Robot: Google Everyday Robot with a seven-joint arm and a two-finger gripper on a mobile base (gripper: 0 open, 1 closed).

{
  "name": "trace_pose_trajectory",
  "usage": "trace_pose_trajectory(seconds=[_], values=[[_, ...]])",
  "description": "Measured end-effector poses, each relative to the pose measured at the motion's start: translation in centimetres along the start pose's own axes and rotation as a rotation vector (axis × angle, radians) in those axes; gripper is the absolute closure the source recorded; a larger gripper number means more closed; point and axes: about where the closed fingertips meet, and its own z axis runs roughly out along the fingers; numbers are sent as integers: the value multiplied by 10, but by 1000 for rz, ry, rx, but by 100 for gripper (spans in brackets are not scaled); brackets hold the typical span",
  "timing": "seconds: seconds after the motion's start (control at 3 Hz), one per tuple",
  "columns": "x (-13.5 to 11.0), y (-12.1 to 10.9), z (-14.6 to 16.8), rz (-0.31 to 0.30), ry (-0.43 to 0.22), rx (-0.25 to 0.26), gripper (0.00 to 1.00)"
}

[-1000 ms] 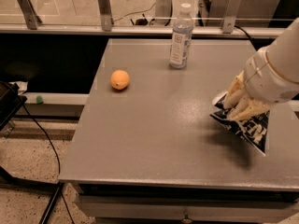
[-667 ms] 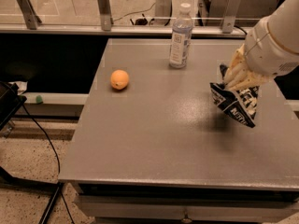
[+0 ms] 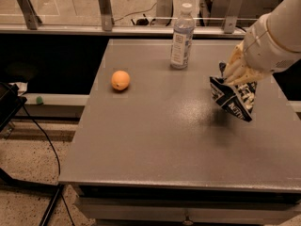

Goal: Move blue chip bag near blue plastic bottle

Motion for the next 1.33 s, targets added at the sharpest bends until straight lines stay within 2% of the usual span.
trace_pose_trajectory(seconds=[0.33, 0.67, 1.33], values=[[6, -38, 13, -4, 1, 107, 100], [14, -73, 27, 16, -2, 191, 100], [21, -128, 58, 96, -47, 314, 100]])
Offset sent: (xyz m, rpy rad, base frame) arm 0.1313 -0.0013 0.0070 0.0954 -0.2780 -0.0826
